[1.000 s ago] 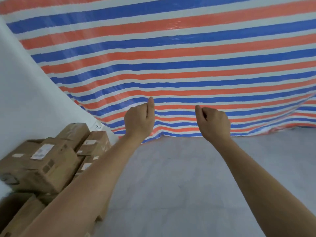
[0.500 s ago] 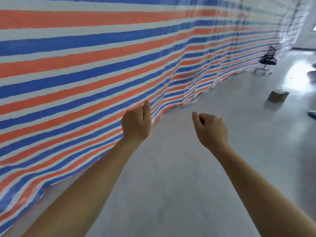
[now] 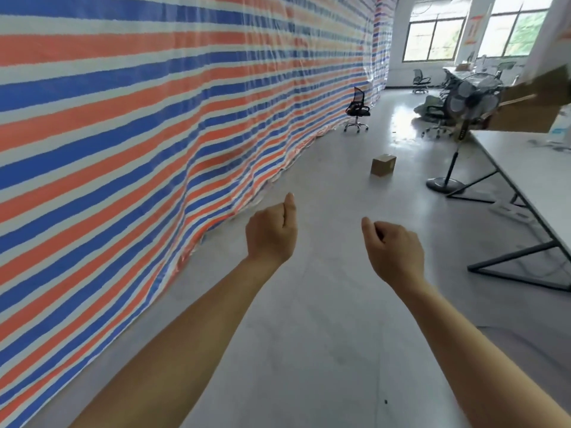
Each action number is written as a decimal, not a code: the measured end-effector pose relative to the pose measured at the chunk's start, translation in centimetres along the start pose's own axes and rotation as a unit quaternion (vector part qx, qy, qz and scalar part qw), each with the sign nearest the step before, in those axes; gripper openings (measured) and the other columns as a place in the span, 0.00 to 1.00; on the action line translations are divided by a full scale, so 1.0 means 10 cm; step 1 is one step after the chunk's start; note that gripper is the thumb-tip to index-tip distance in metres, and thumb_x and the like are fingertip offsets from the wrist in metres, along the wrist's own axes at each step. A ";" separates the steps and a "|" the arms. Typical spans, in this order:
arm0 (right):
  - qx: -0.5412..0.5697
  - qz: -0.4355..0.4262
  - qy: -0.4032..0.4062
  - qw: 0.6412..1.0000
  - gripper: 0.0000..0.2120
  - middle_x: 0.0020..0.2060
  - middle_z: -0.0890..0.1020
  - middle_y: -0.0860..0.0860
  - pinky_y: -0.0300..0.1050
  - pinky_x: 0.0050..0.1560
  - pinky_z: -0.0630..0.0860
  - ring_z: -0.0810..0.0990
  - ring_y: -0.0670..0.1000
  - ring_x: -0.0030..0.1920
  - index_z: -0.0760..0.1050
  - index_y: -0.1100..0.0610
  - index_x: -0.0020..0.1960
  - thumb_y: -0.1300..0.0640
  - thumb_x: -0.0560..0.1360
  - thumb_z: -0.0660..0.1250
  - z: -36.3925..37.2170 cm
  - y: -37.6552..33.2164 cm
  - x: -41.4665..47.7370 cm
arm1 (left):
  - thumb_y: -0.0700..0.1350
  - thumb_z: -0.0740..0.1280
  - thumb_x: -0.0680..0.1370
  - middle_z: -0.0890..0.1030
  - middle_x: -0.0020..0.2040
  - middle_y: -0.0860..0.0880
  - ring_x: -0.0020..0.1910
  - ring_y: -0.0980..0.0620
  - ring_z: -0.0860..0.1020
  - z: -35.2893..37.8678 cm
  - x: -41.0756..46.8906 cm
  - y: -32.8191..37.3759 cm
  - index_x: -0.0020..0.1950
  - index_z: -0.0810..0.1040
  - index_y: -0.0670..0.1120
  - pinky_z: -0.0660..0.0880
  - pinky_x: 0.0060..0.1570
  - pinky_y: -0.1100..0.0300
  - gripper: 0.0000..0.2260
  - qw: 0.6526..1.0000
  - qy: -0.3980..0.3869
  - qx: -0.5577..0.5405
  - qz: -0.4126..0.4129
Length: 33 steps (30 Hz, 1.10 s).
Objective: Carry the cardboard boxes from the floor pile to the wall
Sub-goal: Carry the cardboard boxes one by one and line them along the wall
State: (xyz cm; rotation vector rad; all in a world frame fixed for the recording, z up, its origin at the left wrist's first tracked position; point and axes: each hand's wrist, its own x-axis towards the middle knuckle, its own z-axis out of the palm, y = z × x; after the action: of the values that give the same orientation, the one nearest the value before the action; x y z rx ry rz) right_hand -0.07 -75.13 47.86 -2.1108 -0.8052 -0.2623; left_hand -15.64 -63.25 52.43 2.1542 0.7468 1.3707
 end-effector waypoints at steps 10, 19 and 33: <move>-0.008 0.013 -0.004 1.000 0.27 0.21 0.63 0.50 0.47 0.29 0.57 0.64 0.54 0.27 0.58 0.57 0.28 0.47 0.82 0.59 0.65 0.84 2.09 | 0.43 0.61 0.84 0.82 0.41 0.34 0.37 0.46 0.74 1.79 1.44 -0.59 0.45 0.79 0.31 0.70 0.42 0.57 0.17 0.998 -0.044 -0.035 -0.012; -0.048 0.026 0.002 0.998 0.26 0.22 0.64 0.51 0.47 0.28 0.56 0.64 0.54 0.26 0.60 0.58 0.29 0.47 0.82 0.59 1.67 1.36 4.32 | 0.56 0.52 0.83 0.69 0.22 0.50 0.23 0.53 0.68 3.80 3.33 -1.68 0.25 0.67 0.49 0.67 0.27 0.55 0.27 0.989 -0.149 -0.017 -0.012; -0.056 0.075 0.068 0.993 0.27 0.20 0.61 0.52 0.47 0.28 0.56 0.61 0.51 0.24 0.58 0.58 0.28 0.50 0.82 0.61 2.04 3.57 7.54 | 0.51 0.53 0.85 0.66 0.22 0.50 0.23 0.51 0.66 7.61 5.27 -1.63 0.25 0.64 0.45 0.58 0.27 0.58 0.28 0.978 -0.207 -0.013 0.013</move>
State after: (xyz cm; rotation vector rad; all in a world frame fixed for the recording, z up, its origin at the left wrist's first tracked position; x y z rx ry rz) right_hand 78.65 -40.92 45.84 -2.2186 -0.5606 -0.3735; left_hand 69.53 -23.81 47.15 2.3264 0.5343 0.8886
